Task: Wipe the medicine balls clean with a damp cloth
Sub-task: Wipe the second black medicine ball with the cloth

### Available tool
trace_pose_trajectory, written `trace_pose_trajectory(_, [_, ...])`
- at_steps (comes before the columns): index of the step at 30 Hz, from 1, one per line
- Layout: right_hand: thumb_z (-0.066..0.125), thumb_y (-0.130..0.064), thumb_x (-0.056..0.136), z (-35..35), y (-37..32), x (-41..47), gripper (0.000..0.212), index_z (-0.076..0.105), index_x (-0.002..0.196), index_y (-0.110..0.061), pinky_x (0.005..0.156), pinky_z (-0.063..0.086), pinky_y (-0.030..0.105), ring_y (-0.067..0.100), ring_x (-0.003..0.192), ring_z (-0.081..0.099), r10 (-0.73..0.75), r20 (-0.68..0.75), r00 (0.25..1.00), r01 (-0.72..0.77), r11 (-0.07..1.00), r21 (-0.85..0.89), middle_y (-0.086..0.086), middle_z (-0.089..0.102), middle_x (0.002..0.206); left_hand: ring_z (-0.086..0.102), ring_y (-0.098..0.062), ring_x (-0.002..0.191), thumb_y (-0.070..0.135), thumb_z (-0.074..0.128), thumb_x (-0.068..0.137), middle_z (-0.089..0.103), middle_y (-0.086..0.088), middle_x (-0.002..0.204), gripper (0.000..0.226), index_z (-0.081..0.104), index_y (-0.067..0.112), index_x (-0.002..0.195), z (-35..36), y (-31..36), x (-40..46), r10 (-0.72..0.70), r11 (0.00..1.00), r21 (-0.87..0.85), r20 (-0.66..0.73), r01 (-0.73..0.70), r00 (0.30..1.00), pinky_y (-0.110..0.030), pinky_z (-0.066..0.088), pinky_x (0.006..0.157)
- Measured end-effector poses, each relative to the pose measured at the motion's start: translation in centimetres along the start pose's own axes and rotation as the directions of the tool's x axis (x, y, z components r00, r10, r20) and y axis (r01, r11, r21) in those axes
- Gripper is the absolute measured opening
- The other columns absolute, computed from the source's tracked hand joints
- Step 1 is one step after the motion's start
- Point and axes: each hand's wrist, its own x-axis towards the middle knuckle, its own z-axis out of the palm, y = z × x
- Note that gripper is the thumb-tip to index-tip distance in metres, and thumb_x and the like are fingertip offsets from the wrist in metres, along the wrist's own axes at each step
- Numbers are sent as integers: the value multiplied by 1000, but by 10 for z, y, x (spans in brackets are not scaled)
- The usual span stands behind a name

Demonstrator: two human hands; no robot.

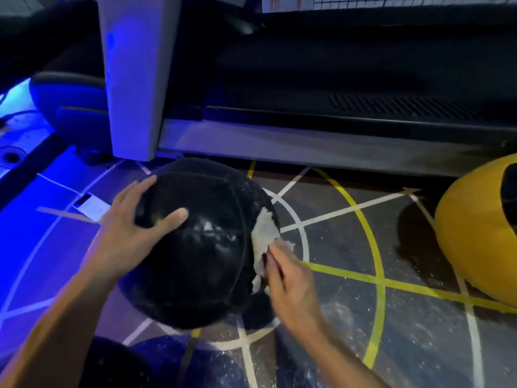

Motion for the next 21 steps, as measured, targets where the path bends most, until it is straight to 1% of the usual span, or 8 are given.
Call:
trace_pose_trajectory(2, [46,-24,108,-3,26,17,26,67,121,-31,70,50,19,0,90,69,205,-30,978,-205,979,-4,-20,71,104,47,-9,134,84,73,52,49,9,144,87,48,59,131,-16,-16,-14,0,997,-80,27,3,1000,-35,36,114])
trace_pose_trajectory(6, [43,-19,109,8,56,64,30,72,116,-16,91,49,36,32,116,65,560,-81,825,-561,828,16,8,72,114,51,-11,132,74,78,50,52,9,141,93,48,53,135,-33,-33,-23,-31,989,-142,59,39,998,-35,40,109])
trace_pose_trajectory(8, [46,-17,108,25,23,64,34,65,135,-20,110,42,29,15,131,56,477,-60,877,-467,875,130,-2,64,138,52,-11,131,73,79,50,52,9,142,98,47,47,139,-32,-35,-21,-24,987,-156,77,36,997,-38,41,112])
trace_pose_trajectory(11, [49,-14,107,41,-49,36,39,59,143,-25,111,32,11,-7,135,47,34,-44,998,-26,986,165,-13,56,147,55,-12,129,75,80,49,52,10,141,102,45,46,140,-33,-36,-21,-47,987,-152,90,60,995,-42,42,113])
trace_pose_trajectory(14, [50,-11,108,49,-67,33,38,58,144,-20,120,33,29,6,144,44,-393,140,909,387,920,64,-2,53,152,54,-15,129,77,79,48,52,7,139,101,44,47,139,-33,-37,-22,-38,991,-123,91,49,995,-46,42,114])
trace_pose_trajectory(18, [44,-26,110,25,-21,101,31,65,133,-28,94,43,27,20,127,60,300,-29,953,-297,950,92,-1,68,131,50,-17,133,78,78,48,46,9,142,97,43,54,134,-30,-36,-28,-25,994,-108,77,34,997,-46,39,116])
trace_pose_trajectory(19, [46,-23,109,24,-21,108,30,68,127,-30,95,43,27,21,127,60,370,-23,929,-366,925,104,-3,69,128,49,-18,134,81,77,48,44,9,143,94,42,59,131,-28,-35,-30,-9,995,-95,77,16,997,-48,39,116])
trace_pose_trajectory(21, [50,-13,105,37,-49,106,34,69,129,-25,107,39,23,14,133,54,103,63,993,-106,993,47,-4,66,137,49,-19,134,90,74,45,42,11,143,92,40,64,127,-28,-33,-32,8,998,-67,71,-3,997,-51,38,116])
